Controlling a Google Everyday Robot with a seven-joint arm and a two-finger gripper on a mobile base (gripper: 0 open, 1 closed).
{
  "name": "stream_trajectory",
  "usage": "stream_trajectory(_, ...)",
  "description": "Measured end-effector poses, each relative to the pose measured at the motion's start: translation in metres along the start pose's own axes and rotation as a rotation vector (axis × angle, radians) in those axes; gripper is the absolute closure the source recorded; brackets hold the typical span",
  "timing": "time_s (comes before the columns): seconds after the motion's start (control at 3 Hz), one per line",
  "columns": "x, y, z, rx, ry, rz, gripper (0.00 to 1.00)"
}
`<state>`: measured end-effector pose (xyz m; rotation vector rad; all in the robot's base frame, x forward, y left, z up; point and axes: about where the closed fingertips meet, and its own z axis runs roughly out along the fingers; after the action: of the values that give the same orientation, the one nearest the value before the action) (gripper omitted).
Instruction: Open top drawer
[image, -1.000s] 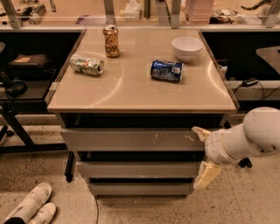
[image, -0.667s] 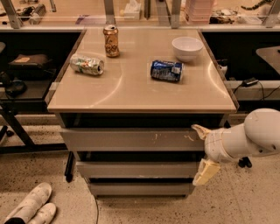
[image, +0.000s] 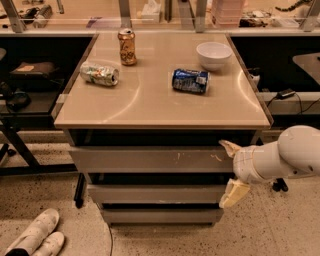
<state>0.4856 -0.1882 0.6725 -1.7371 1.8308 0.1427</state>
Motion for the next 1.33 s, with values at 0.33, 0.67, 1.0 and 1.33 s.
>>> stream_trajectory(0.33,-0.004,-0.022,0.015,0.05,-0.017,-0.048,0.0)
stream_trajectory(0.67,-0.007,-0.04,0.031,0.06,-0.03,-0.082,0.0)
stream_trajectory(1.0,-0.004,-0.047,0.043,0.041,-0.043,-0.088,0.0)
stream_trajectory(1.33,0.007,-0.049,0.053,0.008,-0.055,-0.069,0.0)
